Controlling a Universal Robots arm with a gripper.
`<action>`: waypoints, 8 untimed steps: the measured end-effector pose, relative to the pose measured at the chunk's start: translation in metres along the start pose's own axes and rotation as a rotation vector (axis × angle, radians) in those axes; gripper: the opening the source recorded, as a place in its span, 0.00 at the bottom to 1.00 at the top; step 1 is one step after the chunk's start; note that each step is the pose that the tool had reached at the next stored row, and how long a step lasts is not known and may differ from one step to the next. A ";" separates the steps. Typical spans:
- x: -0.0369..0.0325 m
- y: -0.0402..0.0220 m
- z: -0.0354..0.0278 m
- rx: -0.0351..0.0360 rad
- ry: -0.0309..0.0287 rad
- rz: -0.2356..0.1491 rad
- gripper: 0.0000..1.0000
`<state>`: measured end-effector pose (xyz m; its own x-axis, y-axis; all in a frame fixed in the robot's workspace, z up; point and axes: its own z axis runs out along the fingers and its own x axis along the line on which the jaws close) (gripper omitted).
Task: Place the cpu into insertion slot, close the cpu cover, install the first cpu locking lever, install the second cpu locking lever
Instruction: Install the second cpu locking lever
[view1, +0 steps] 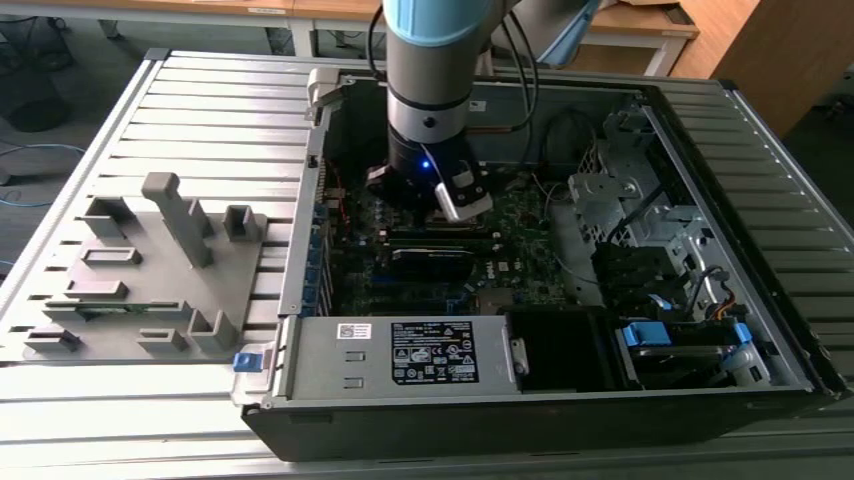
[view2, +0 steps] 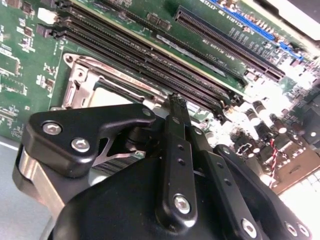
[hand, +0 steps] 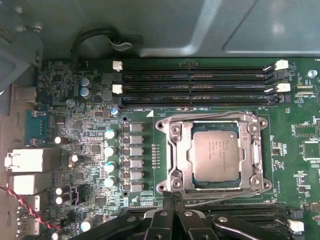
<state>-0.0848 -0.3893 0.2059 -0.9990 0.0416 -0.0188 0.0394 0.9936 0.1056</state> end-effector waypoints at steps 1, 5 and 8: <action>0.0006 -0.0002 0.0003 -0.0015 -0.0001 0.000 0.11; 0.0023 -0.0011 0.0031 -0.0080 -0.0005 0.000 0.11; 0.0031 -0.0014 0.0045 -0.0186 -0.0003 0.000 0.11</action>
<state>-0.0878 -0.3901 0.2012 -0.9989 0.0419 -0.0190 0.0393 0.9915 0.1241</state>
